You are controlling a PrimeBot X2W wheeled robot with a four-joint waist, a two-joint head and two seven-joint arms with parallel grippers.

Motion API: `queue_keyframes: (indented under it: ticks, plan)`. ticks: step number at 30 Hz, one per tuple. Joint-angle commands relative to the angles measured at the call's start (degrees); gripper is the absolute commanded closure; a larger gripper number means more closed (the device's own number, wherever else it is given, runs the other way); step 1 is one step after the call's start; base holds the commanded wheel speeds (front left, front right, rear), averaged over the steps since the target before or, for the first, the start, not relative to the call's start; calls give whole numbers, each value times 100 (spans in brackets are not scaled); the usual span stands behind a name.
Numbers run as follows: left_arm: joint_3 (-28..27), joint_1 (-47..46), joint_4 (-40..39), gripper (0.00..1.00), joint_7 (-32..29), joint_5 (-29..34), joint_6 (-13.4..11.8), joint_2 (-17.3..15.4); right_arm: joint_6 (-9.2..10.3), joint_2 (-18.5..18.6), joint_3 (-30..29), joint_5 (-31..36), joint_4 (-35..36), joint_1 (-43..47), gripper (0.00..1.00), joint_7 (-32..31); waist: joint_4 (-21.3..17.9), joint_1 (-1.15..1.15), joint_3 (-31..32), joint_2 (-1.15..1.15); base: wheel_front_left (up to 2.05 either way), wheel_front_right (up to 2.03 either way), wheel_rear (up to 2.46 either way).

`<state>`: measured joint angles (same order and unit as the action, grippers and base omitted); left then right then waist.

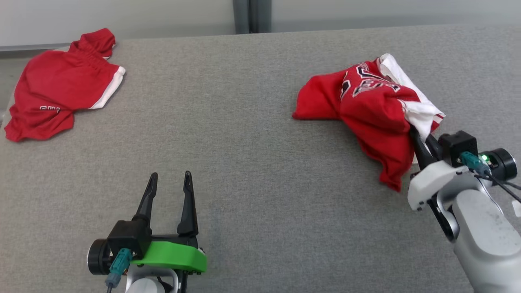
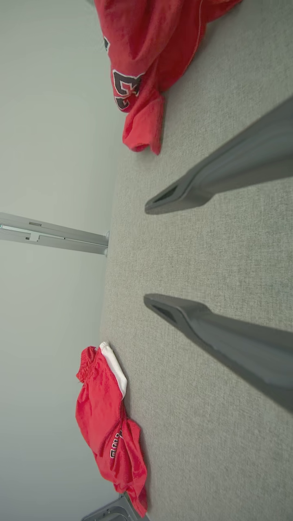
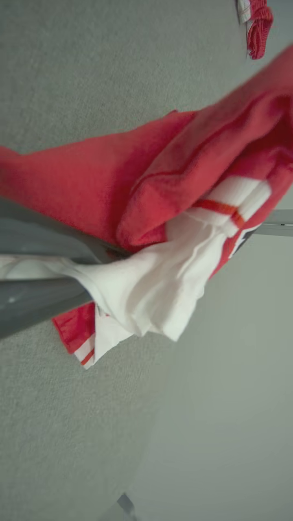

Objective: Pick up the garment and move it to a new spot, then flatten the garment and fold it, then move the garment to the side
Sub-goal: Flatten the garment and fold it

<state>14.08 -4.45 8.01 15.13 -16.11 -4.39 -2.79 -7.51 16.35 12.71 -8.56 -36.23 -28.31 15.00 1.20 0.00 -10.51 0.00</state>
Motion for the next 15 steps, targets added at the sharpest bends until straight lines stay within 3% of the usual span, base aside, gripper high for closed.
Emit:
queue_keyframes:
  ticks: [1,6,8,9,10,11,12,15]
  plan:
    - [-20,70,-15,0,3,-29,-19,-19,4,29,-83,161,67,211,100,-20,-181,0,109,0,0,0,0]
    - [-45,62,-23,0,3,-11,3,-19,5,-129,-660,642,179,819,100,-65,-289,0,87,0,0,0,0]
    - [-57,52,-22,0,3,8,16,-19,5,-248,-915,752,182,959,65,-53,-318,0,73,0,0,0,0]
    - [-59,48,-21,0,3,22,21,-19,5,-289,-1013,803,168,1012,54,-48,-331,0,68,0,0,0,0]
    - [-68,43,-15,0,3,40,28,-19,5,-337,-1132,848,140,1061,36,-44,-347,0,62,0,0,0,0]
    - [-74,39,-7,0,3,54,37,-19,5,-374,-1223,895,114,1086,9,-40,-359,0,60,0,0,0,0]
    - [-80,31,4,0,3,61,47,-19,5,-406,-1319,975,76,1107,0,-38,-374,0,59,0,0,0,0]
    - [-95,11,24,0,3,68,65,-19,5,-478,-1509,1144,10,1118,0,-31,-409,0,63,0,0,0,0]
